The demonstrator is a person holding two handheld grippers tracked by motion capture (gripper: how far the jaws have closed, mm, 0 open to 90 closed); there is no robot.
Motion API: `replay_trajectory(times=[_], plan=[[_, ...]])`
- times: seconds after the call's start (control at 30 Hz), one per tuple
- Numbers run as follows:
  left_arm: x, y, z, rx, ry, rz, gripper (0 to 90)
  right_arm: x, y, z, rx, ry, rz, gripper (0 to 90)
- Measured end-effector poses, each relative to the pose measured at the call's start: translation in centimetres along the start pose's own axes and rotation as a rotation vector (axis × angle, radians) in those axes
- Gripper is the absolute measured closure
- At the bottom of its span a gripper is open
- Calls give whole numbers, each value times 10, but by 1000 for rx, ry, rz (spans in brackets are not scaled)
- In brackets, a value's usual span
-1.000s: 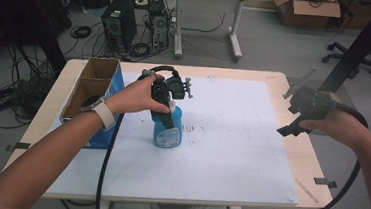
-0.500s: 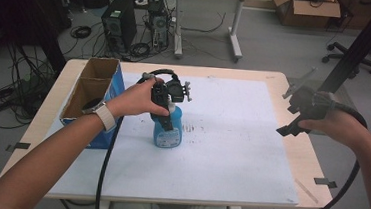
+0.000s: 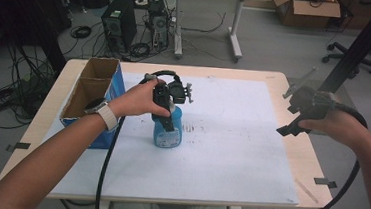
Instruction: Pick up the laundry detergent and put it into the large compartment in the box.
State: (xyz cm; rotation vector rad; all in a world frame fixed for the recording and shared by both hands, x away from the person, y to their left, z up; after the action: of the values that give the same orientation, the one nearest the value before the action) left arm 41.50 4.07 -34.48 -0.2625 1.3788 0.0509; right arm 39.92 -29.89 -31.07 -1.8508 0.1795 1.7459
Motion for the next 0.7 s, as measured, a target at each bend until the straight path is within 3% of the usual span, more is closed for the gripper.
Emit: replay_trajectory(times=[0.7], plan=[[1, 2, 1, 0, 0, 4, 259, -1, 2, -1, 6, 3, -7, 104]])
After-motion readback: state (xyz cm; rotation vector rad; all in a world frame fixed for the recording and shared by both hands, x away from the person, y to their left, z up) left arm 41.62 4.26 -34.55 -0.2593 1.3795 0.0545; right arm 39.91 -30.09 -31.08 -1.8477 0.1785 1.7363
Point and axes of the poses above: each handheld gripper's, and its own axes: x roughly forward along the jaws, y roughly out of its underside, z roughly to its left, the point moved 6 cm from there along x, roughly forward along the jaws, and after that the axes turned 7 degrees about -y, right-handed, at the moved point
